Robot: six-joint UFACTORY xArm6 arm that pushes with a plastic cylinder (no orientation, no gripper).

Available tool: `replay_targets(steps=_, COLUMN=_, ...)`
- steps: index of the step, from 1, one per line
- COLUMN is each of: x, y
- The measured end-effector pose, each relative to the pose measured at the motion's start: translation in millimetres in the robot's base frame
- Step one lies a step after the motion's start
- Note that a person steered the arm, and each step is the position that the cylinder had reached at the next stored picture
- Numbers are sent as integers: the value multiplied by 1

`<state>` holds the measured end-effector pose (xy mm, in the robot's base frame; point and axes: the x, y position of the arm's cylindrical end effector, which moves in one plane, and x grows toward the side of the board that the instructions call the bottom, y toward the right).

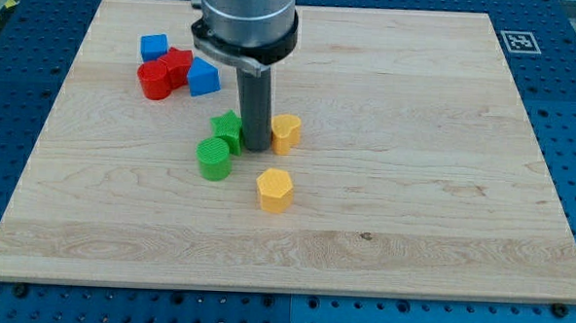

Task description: Push the yellow heart to the yellow hexagon

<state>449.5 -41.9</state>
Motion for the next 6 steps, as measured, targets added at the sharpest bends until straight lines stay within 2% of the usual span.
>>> replay_targets(steps=1, x=-32, y=7)
replay_targets(steps=2, x=-38, y=30)
replay_targets(steps=4, x=-12, y=32)
replay_targets(steps=6, x=23, y=10)
